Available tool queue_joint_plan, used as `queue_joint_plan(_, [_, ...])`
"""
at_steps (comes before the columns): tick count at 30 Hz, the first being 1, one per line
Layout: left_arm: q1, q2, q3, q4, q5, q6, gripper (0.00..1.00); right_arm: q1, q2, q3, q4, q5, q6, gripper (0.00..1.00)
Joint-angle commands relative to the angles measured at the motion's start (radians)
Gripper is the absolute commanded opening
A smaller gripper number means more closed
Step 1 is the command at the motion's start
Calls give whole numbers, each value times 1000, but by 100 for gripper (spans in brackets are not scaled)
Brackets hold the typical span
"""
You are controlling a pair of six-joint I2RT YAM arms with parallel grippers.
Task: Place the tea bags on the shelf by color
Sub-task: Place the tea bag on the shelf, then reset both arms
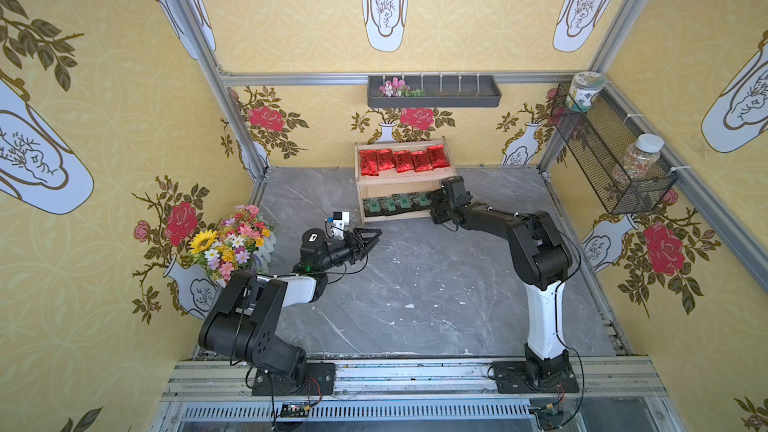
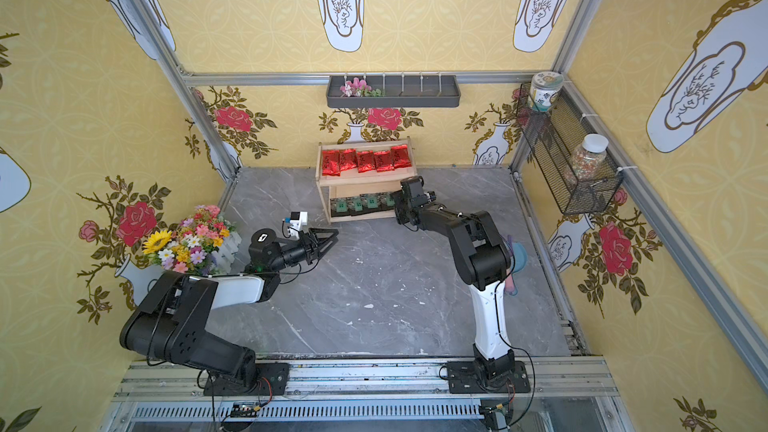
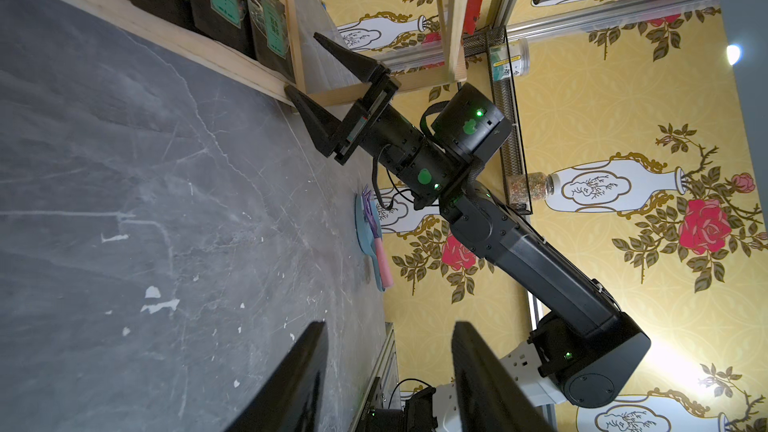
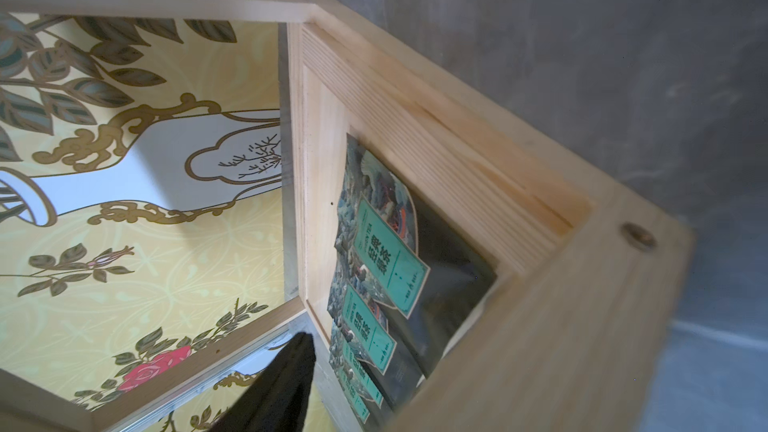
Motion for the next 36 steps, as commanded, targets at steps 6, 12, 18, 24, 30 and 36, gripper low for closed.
queue_joint_plan(6, [7,-10,3,-13,0,20,54,22,-46,47,-207,41,-55,70])
queue_joint_plan(12, [13,-50,15,-113,-29,67,54,66,-118,-19,-264,23,-139,73])
queue_joint_plan(18, [13,-219,120,-571,-205,274,57,101,-280,-182,-239,-53,-393,75])
queue_joint_plan(24, [11,-417,230,-950,-568,460,82,104,-535,-359,-213,190,-745,81])
queue_joint_plan(30, [11,-472,224,-898,-911,678,100,47,-650,-444,-113,303,-1239,86])
queue_joint_plan(36, [26,-408,18,-508,-1203,1008,95,-32,-672,-522,-112,558,-1370,87])
